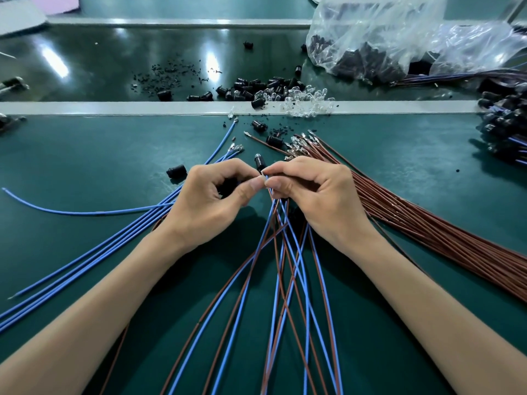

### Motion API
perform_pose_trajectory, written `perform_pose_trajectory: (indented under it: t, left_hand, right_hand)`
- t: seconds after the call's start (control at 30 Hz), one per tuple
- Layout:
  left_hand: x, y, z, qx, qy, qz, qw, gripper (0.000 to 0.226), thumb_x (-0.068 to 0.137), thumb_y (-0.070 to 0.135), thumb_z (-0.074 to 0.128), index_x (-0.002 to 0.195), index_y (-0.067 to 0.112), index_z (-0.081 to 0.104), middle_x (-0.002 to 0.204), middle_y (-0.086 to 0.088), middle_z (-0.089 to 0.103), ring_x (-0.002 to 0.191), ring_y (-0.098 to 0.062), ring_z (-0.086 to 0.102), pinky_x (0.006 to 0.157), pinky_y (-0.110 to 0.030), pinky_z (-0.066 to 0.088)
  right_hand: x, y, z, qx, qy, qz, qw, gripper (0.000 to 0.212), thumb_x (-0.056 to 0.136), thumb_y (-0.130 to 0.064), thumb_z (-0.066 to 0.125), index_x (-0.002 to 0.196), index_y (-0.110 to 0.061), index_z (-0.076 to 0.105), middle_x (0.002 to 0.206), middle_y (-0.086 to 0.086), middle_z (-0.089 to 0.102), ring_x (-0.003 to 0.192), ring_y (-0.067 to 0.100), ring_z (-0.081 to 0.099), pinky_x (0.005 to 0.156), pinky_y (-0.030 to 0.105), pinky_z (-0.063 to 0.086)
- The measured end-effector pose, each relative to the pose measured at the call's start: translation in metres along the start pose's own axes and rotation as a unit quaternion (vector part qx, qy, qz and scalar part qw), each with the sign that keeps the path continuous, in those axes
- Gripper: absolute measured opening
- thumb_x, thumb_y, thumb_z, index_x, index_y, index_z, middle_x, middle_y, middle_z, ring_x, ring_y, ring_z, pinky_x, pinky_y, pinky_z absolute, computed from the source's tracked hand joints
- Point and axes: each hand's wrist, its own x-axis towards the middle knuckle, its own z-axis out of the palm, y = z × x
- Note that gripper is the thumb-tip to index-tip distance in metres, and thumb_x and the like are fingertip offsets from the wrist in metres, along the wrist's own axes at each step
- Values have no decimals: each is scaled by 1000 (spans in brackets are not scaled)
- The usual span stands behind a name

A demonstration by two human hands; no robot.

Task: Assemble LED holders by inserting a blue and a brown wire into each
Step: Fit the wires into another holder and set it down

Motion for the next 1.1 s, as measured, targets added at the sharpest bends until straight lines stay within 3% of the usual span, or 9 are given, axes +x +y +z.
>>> perform_pose_trajectory:
  t: [0.17, 0.37, 0.5, 0.6, 0.7, 0.9, 1.0, 1.1]
  left_hand:
    - [0, -1, 1, 10, -4, 4, 1000, 10, 86, 22, 61, 77, 25, 61, 64, -6, 55, 51, -3, 44, 50, -17, 37]
    - [0, -1, 2, 21, 1, 13, 1000, 11, 87, 23, 61, 76, 25, 60, 60, -5, 54, 49, -4, 44, 49, -16, 36]
    - [0, -1, 2, 28, 19, 13, 999, 10, 87, 18, 61, 76, 19, 62, 54, -3, 53, 48, -9, 44, 47, -19, 36]
    - [-1, 0, 3, 26, 25, 16, 999, 10, 86, 16, 61, 76, 19, 62, 54, -6, 53, 47, -18, 45, 47, -23, 36]
    - [-1, 0, 3, 37, 24, 23, 999, 9, 86, 17, 61, 77, 15, 62, 54, -1, 54, 47, -9, 46, 48, -18, 37]
    - [0, -1, 3, 11, 44, 16, 999, 9, 86, 23, 60, 77, 22, 61, 53, 6, 54, 48, -2, 46, 48, -17, 37]
    - [2, 0, 2, 7, 31, 20, 999, 5, 86, 25, 61, 81, 24, 61, 56, 9, 57, 49, -1, 50, 51, -14, 41]
    - [2, 0, 2, -27, 24, 10, 999, 8, 84, 25, 63, 91, 20, 63, 68, 6, 64, 53, -9, 60, 56, -18, 49]
  right_hand:
    - [0, 1, -1, -82, 1, -78, 994, 13, 83, -4, 69, 95, -2, 73, 82, 10, 69, 66, 14, 68, 65, 34, 58]
    - [0, -1, -1, -145, 10, -138, 980, 10, 84, 0, 67, 91, 4, 73, 77, 14, 67, 61, 19, 65, 60, 31, 55]
    - [-2, 0, 5, -159, 21, -138, 977, 11, 85, 4, 65, 93, 5, 72, 79, 13, 66, 66, 13, 60, 68, 13, 48]
    - [-3, 0, 8, -138, 9, -127, 982, 15, 87, 6, 61, 98, 7, 71, 86, 15, 67, 71, 14, 62, 71, 20, 54]
    - [-3, 0, 7, -127, -4, -120, 985, 16, 87, 7, 59, 99, 8, 70, 88, 16, 68, 70, 17, 63, 69, 26, 56]
    - [-1, -3, 5, -117, 12, -86, 989, 22, 83, -6, 70, 105, -4, 72, 98, 7, 68, 87, 14, 63, 82, 20, 49]
    - [0, -3, 3, -90, 18, -68, 993, 23, 84, -3, 69, 106, -8, 72, 95, 6, 58, 84, 14, 58, 76, 19, 46]
    - [-1, -3, 2, -113, 34, -79, 990, 24, 82, -5, 72, 106, -8, 72, 89, 3, 63, 81, 8, 60, 75, 16, 46]
